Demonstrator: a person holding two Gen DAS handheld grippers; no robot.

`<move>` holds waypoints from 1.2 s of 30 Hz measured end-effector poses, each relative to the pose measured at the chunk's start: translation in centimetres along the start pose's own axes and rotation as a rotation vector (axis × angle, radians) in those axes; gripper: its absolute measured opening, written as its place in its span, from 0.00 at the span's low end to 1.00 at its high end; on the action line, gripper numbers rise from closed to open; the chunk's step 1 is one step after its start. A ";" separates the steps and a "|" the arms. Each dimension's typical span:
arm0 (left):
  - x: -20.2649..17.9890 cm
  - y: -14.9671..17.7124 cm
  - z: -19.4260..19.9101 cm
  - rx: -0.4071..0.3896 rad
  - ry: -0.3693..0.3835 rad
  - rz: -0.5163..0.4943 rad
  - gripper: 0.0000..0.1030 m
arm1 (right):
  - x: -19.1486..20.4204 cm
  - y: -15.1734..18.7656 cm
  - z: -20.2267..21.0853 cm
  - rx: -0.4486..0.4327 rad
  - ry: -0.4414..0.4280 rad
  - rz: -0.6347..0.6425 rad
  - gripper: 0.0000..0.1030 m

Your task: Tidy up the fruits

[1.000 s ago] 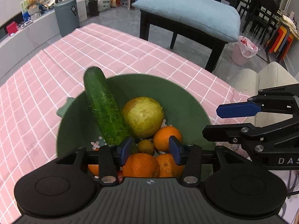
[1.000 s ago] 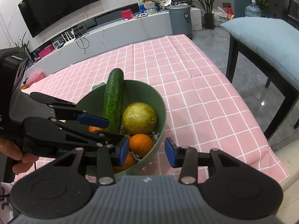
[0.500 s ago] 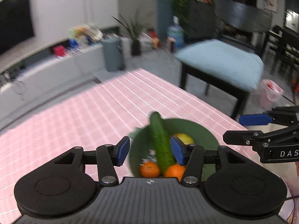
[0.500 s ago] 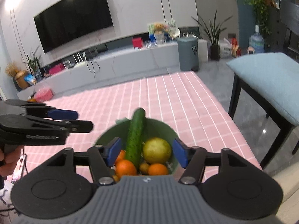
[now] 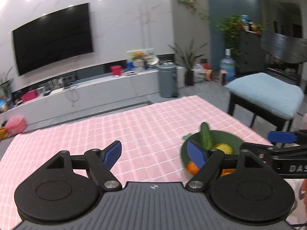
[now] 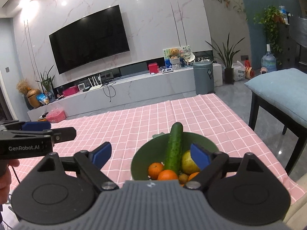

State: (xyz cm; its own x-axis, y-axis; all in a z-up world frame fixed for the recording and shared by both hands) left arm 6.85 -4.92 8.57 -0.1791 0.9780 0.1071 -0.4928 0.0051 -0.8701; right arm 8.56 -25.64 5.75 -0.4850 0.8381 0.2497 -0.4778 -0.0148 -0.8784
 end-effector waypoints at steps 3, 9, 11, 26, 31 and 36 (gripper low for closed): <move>0.7 1.3 0.0 0.036 -0.026 0.022 0.89 | 0.9 1.0 0.4 0.005 0.015 0.014 0.86; 2.0 4.4 -0.3 0.102 -0.083 0.051 0.89 | 2.1 3.5 0.4 0.035 0.046 0.041 0.88; 2.3 5.4 -0.5 0.123 -0.099 0.049 0.89 | 2.4 4.4 0.2 0.047 0.057 0.061 0.88; 3.9 10.4 0.1 0.193 -0.107 0.098 0.89 | 2.1 7.4 -0.9 0.053 0.077 0.017 0.93; 4.0 11.1 0.1 0.203 -0.108 0.106 0.89 | 2.3 7.8 -1.1 0.066 0.097 0.025 0.93; 4.1 11.1 0.5 0.194 -0.104 0.104 0.89 | 2.5 7.9 -1.2 0.064 0.102 0.034 0.93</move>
State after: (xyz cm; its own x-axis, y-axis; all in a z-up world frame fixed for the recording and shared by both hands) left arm 0.23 -0.91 -0.37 -0.3188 0.9445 0.0794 -0.6201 -0.1445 -0.7711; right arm 4.44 -23.01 -1.10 -0.4260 0.8876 0.1750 -0.5096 -0.0756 -0.8571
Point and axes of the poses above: each gripper's, at about its wrist camera, not at the fingertips, and z roughly against the way its jaws point, x to its left, y to its underside, the point moved 2 cm from there along -z, roughly the way its jaws point, and after that the axes turned 1 degree about -y, right-handed, at the moved point
